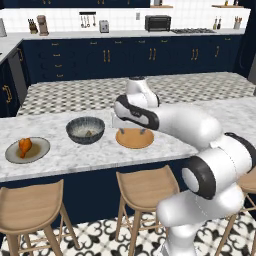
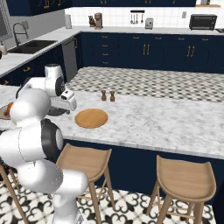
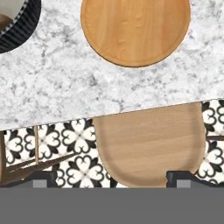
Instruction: Pick the chicken drumstick and sweet potato from their plates and place them in the bowl. Then put the bowl in the fridge.
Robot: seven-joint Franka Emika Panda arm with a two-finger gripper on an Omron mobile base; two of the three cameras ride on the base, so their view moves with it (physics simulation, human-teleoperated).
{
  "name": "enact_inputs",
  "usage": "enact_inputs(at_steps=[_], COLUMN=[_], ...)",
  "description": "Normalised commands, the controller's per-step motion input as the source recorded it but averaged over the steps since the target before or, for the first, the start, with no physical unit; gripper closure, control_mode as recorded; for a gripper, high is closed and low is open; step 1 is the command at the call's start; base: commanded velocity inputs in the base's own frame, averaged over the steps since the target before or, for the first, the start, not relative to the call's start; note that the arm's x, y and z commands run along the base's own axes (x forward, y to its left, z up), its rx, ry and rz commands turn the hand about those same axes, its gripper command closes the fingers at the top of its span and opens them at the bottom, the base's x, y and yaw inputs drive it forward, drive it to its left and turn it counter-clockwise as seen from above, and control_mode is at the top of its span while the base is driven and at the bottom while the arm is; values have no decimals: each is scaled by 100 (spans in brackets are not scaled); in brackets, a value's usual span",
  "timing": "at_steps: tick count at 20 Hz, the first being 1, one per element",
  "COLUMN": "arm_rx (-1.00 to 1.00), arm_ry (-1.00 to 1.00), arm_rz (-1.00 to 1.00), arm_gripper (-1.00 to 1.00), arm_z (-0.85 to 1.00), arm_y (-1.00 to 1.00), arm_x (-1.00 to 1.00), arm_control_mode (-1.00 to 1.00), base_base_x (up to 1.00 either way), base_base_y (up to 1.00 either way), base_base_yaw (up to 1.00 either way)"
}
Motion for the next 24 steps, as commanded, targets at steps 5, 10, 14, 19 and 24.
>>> enact_inputs(at_steps=[5, 10, 14, 19, 24], arm_rx=[0, 0, 0, 0, 0], arm_ry=[-5, -12, -3, 0, 0], arm_rz=[2, 7, 1, 0, 0], arm_gripper=[-100, -100, -100, -100, -100], arm_z=[50, 27, 3, 0, 0], arm_y=[-54, -43, -8, 0, 0], arm_x=[-74, -98, -25, 0, 0], arm_control_mode=[-100, -100, 100, 100, 100], base_base_x=[0, 0, -43, -4, 0], base_base_y=[0, 0, 26, 99, 100], base_base_yaw=[0, 0, 1, 0, 0])
